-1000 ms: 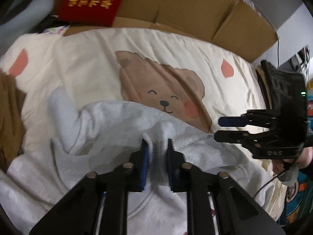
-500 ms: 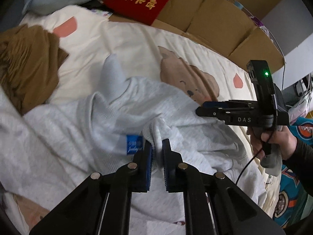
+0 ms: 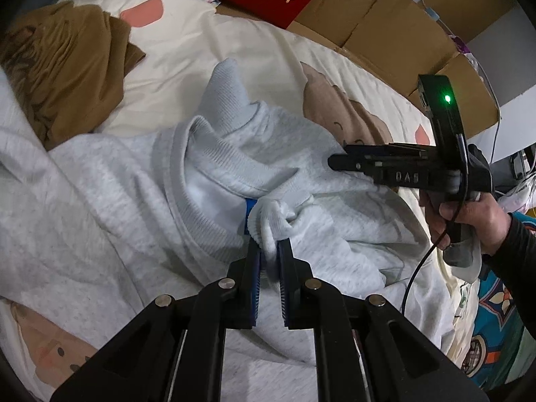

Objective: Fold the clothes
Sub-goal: 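Grasp the collar with the left gripper while the right gripper grasps the sweatshirt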

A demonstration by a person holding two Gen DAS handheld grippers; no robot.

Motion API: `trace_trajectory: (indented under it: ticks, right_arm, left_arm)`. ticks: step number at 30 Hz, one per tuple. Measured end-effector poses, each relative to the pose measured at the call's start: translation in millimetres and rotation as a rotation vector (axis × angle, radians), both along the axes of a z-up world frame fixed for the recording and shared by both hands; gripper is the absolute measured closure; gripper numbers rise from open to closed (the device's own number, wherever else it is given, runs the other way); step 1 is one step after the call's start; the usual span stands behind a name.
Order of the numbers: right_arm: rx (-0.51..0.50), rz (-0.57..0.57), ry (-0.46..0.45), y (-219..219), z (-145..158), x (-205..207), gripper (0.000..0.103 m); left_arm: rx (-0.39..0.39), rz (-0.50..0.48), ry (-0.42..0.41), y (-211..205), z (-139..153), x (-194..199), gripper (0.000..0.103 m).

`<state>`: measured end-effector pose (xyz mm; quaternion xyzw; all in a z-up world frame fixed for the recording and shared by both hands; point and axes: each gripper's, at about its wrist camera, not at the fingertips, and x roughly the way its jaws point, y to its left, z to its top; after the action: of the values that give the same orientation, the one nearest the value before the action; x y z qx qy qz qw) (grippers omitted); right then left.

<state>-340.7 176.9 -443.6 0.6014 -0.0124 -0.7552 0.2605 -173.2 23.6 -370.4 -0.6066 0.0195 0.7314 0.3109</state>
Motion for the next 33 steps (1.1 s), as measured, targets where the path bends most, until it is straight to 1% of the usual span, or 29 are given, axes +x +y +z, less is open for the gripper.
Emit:
trace_trajectory:
  ticks: [1, 2, 4, 12, 19, 22, 29, 33]
  right_arm:
    - [0.008, 0.033, -0.006, -3, 0, 2, 0.079]
    - [0.012, 0.054, -0.010, -5, 2, 3, 0.094]
    - [0.012, 0.060, -0.009, -2, 9, 5, 0.097]
    - [-0.011, -0.006, 0.068, 34, 55, 7, 0.099]
    - [-0.030, -0.122, 0.126, 79, 99, 17, 0.099]
    - [-0.016, -0.148, 0.155, 107, 123, 29, 0.099]
    - [0.019, -0.257, 0.228, 173, 174, 65, 0.099]
    - [0.039, -0.347, 0.283, 205, 201, 85, 0.099]
  left_arm:
    - [0.005, 0.002, 0.001, 0, 1, 0, 0.094]
    - [0.013, -0.001, 0.006, 1, 3, 1, 0.094]
    - [0.029, -0.012, 0.019, 5, 8, 1, 0.094]
    - [0.077, -0.021, 0.035, 13, 23, -1, 0.095]
    - [0.136, -0.029, 0.052, 23, 39, -7, 0.096]
    - [0.170, -0.043, 0.066, 32, 49, -9, 0.096]
    - [0.229, -0.084, 0.089, 51, 72, -13, 0.096]
    - [0.255, -0.098, 0.116, 59, 89, -19, 0.096]
